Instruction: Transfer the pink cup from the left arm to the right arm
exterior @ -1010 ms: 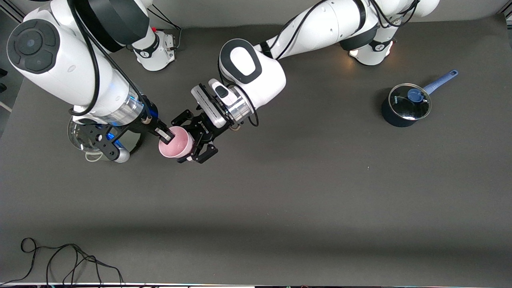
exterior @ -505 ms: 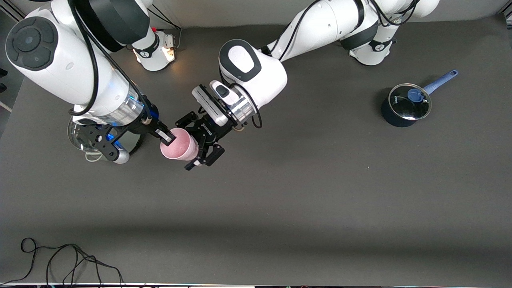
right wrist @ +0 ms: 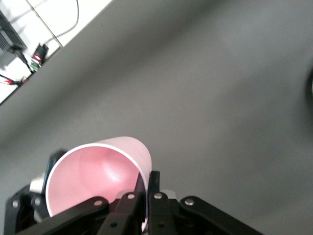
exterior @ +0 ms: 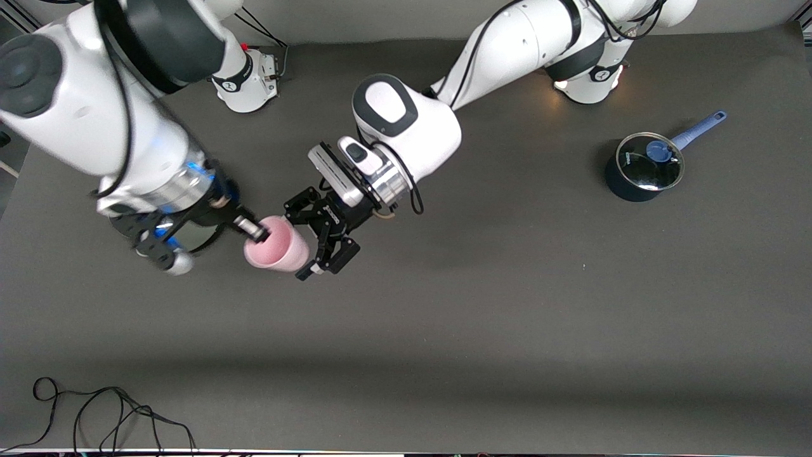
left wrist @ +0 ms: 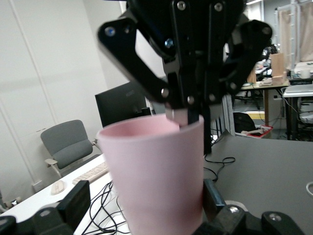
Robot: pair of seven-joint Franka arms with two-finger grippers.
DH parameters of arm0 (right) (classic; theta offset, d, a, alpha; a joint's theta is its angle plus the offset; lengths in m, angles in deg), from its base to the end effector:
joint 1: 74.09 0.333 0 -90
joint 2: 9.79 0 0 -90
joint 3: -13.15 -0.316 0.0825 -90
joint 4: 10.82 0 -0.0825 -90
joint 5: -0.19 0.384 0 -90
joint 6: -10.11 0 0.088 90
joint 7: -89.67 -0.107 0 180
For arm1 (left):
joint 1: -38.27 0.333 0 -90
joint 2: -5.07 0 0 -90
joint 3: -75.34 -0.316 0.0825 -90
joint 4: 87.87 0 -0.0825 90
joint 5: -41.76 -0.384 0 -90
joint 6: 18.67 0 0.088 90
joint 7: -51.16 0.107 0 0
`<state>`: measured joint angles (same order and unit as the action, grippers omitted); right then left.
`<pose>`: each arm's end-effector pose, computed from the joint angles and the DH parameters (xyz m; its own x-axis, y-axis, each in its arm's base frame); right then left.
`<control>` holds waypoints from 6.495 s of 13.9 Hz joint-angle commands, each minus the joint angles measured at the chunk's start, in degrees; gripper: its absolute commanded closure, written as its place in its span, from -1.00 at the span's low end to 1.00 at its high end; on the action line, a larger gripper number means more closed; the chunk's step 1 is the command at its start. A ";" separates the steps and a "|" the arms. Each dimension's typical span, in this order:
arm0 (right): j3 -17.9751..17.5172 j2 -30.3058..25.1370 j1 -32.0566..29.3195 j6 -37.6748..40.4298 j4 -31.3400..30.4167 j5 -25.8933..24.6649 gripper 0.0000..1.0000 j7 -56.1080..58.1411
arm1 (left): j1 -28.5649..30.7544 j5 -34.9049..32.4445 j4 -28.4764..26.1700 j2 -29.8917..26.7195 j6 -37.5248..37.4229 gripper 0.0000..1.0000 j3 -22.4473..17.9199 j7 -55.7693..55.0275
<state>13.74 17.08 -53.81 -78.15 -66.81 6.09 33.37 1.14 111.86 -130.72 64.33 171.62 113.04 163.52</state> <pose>0.6402 0.2433 0.6095 0.8090 -0.5871 -0.0287 -0.5852 -0.8000 -0.1325 0.5671 -0.5744 0.4449 -0.0813 -0.2182 0.9725 -0.7839 -0.5886 -0.1976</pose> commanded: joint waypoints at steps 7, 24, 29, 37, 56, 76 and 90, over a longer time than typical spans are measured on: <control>0.72 -0.42 -21.50 4.68 -0.44 -5.73 1.00 30.25 | 31.46 -2.67 -34.28 -21.26 -33.68 -1.00 -1.48 -1.36; 0.90 2.38 -30.31 -28.17 -27.32 -6.52 1.00 77.22 | 71.76 -66.64 -24.31 -28.76 -110.57 -1.00 -1.48 -31.20; 0.73 11.09 -30.22 -36.01 -27.60 -6.34 1.00 77.40 | 70.27 -80.86 -22.27 -31.22 -107.68 -1.00 -0.88 -55.54; 0.55 16.02 -30.31 -41.29 -27.60 -5.99 1.00 77.40 | 67.11 -84.08 -23.33 -32.62 -111.44 -1.00 -0.69 -90.60; 1.07 10.24 -29.96 -32.87 -27.34 -7.48 -0.99 79.15 | 50.17 -78.97 -28.08 -37.55 -120.23 -1.00 -16.12 -110.34; 0.64 -27.58 -22.92 -11.49 -43.34 -7.31 -0.99 57.97 | 35.90 -74.14 -53.67 -55.32 -86.75 -1.00 -36.12 -107.18; 1.60 -25.11 -21.53 -8.33 -37.88 -6.96 -0.99 57.88 | 35.90 -72.21 -49.08 -52.93 -94.13 -1.00 -35.67 -106.65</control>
<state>14.73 -8.84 -76.75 -87.70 -106.36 -1.84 92.18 36.39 39.11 -181.56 10.42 79.59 77.03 55.97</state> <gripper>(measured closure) 0.000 0.000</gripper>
